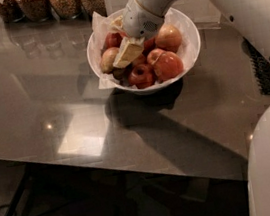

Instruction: Pick apple from white bowl

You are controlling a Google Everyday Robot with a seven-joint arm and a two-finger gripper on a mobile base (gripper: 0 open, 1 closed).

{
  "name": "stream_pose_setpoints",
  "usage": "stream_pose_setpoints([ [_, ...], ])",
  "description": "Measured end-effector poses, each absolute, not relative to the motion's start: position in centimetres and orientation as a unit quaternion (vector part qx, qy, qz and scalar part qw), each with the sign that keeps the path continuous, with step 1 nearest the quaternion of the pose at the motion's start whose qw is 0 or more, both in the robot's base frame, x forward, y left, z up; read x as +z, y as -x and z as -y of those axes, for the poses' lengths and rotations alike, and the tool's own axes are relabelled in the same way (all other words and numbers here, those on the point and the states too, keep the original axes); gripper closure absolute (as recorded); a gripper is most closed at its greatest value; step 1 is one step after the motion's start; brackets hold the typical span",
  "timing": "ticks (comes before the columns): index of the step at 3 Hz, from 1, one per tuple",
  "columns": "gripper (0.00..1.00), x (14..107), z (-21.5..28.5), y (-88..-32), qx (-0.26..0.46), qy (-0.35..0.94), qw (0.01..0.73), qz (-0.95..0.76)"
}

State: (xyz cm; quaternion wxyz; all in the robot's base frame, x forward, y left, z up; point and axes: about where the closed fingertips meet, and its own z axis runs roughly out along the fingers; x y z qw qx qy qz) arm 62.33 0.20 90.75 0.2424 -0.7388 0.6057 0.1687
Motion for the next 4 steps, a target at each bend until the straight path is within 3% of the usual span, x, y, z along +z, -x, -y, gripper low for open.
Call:
stream_pose_setpoints([
  [1, 1.00, 91.0, -0.3, -62.3, 0.169, 0.739, 0.242, -0.606],
  [2, 1.00, 91.1, -0.2, -61.2, 0.164, 0.735, 0.245, -0.611],
  [4, 0.58, 90.9, -0.3, -61.1, 0.165, 0.735, 0.243, -0.611],
])
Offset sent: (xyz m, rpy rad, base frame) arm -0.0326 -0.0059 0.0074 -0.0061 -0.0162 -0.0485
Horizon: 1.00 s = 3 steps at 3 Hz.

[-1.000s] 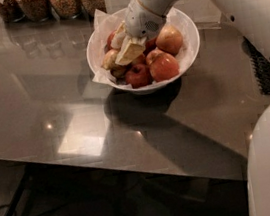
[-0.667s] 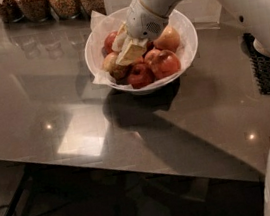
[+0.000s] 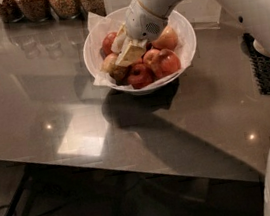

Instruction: Pick apple from white bowl

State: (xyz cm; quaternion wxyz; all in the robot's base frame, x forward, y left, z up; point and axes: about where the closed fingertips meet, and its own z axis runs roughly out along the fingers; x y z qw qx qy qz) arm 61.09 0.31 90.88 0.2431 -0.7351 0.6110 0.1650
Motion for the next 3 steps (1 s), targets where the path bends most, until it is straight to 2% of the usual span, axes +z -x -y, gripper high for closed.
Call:
stream_pose_setpoints([
  [2, 0.11, 90.88, -0.32, -61.09, 0.165, 0.735, 0.243, -0.611],
  [3, 0.00, 90.87, -0.32, -61.09, 0.165, 0.735, 0.243, -0.611],
])
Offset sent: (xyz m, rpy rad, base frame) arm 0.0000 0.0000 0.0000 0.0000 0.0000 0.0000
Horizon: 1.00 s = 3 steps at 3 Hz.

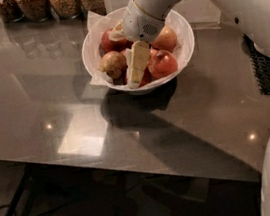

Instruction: Pick apple from white bowl

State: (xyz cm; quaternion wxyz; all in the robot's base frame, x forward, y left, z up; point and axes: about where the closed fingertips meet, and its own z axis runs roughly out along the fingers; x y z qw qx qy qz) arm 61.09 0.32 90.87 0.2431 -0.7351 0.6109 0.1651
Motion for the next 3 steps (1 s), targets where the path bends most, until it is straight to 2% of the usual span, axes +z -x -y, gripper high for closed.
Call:
stream_pose_setpoints([
  [1, 0.00, 90.87, -0.32, -61.09, 0.165, 0.735, 0.243, -0.611],
  [2, 0.14, 90.87, -0.33, -61.09, 0.165, 0.735, 0.243, -0.611],
  [3, 0.37, 90.87, -0.33, -61.09, 0.165, 0.735, 0.243, -0.611],
])
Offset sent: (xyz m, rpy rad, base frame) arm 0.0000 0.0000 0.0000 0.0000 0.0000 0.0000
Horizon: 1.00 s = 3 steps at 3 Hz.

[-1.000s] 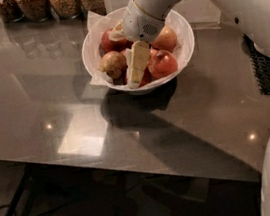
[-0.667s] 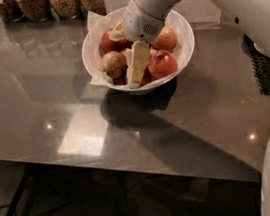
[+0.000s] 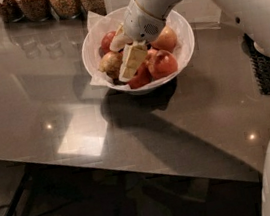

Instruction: Pick apple from white bowl

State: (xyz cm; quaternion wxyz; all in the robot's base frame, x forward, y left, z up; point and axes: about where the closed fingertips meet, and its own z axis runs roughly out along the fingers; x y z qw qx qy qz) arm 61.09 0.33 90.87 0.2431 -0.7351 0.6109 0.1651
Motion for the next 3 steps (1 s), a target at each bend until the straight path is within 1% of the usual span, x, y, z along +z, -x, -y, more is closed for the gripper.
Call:
stream_pose_setpoints([
  [1, 0.61, 90.87, -0.33, -61.09, 0.165, 0.735, 0.243, -0.611],
  [2, 0.57, 90.87, -0.33, -61.09, 0.165, 0.735, 0.243, -0.611],
  [3, 0.34, 90.86, -0.34, -61.09, 0.165, 0.735, 0.243, -0.611],
])
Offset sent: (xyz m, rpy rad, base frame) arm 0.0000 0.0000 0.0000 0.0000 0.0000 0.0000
